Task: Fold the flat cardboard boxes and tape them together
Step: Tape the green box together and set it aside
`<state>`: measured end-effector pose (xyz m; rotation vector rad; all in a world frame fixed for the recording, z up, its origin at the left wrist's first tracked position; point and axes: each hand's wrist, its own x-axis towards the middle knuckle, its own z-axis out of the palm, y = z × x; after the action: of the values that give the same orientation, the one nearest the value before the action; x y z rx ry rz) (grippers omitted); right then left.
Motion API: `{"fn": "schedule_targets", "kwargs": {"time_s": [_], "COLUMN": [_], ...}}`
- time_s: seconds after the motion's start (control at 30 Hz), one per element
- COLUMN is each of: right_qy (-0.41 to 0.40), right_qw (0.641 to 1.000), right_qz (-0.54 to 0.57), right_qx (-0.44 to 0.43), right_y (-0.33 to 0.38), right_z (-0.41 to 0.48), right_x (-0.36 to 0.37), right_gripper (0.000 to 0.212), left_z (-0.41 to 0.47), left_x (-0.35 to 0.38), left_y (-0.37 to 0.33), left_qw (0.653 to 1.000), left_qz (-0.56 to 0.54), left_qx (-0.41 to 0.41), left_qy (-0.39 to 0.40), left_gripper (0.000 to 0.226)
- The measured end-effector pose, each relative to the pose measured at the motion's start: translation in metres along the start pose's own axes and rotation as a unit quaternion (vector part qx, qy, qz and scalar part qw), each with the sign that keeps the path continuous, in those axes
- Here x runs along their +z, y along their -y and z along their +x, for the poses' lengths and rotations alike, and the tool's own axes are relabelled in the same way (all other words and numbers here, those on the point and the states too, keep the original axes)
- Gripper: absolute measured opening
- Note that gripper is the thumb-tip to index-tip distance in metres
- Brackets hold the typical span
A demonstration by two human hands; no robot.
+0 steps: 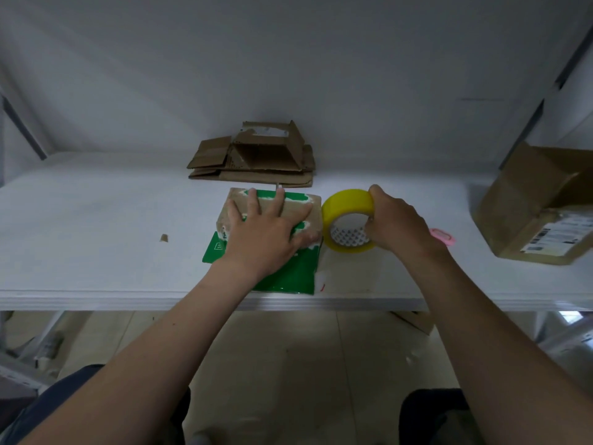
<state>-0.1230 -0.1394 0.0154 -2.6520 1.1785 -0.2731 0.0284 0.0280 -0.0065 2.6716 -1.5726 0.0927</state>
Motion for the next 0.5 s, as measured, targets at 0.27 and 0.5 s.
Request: {"fn": "schedule_targets", "kwargs": {"time_s": [0.27, 0.5], "right_qy": [0.090, 0.269], "right_qw": [0.987, 0.942], "right_qz": [0.067, 0.194], "right_qx": [-0.111, -0.056], "right_y": [0.001, 0.016], "right_z": [0.000, -0.012], "right_x": [-0.026, -0.037], "right_gripper": [0.048, 0.058], "left_z": [-0.001, -0.004], "left_x": [0.003, -0.002], "left_y": [-0.009, 0.020], "left_qw": [0.993, 0.976], "left_qz": [-0.042, -0.180], "left_qx": [0.042, 0.116], "left_qy": [-0.105, -0.034], "left_gripper": [0.076, 0.061]}}
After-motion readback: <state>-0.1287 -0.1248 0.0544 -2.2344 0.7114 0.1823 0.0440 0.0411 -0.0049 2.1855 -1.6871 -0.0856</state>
